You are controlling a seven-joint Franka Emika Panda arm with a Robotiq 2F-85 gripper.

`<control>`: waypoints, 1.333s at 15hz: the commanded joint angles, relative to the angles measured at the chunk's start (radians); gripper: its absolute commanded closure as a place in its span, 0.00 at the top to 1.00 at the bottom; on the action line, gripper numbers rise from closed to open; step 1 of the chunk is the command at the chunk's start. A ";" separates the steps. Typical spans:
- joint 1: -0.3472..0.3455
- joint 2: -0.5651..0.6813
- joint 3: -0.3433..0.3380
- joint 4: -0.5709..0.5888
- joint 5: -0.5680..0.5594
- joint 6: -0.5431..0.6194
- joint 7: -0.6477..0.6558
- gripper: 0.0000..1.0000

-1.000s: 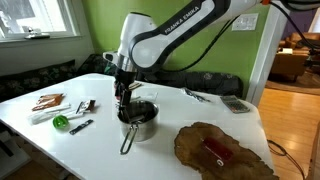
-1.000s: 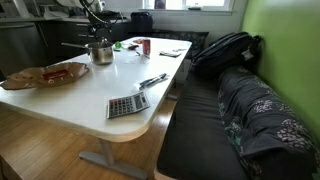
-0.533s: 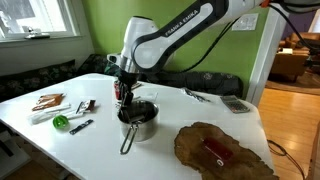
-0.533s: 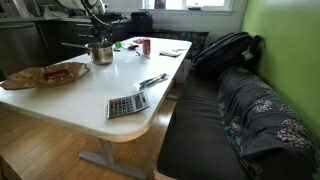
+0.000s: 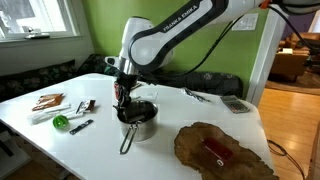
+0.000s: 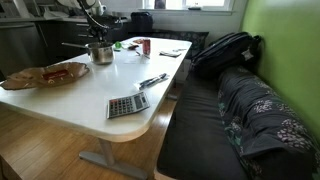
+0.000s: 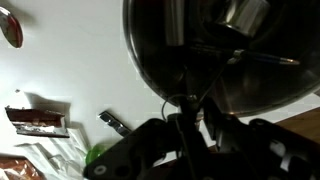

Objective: Move the measuring spoon from the pot to the brown object

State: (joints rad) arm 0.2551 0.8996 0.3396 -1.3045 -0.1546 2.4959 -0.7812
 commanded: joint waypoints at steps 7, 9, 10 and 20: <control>0.002 -0.111 0.066 -0.015 0.000 -0.173 -0.077 0.04; 0.024 -0.179 0.064 -0.033 -0.021 -0.244 -0.051 0.04; 0.040 -0.215 0.054 -0.039 -0.040 -0.281 -0.027 0.04; 0.122 -0.634 0.049 -0.331 -0.143 -0.576 0.361 0.04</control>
State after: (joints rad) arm 0.3727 0.4323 0.3993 -1.4374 -0.2885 1.9471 -0.5602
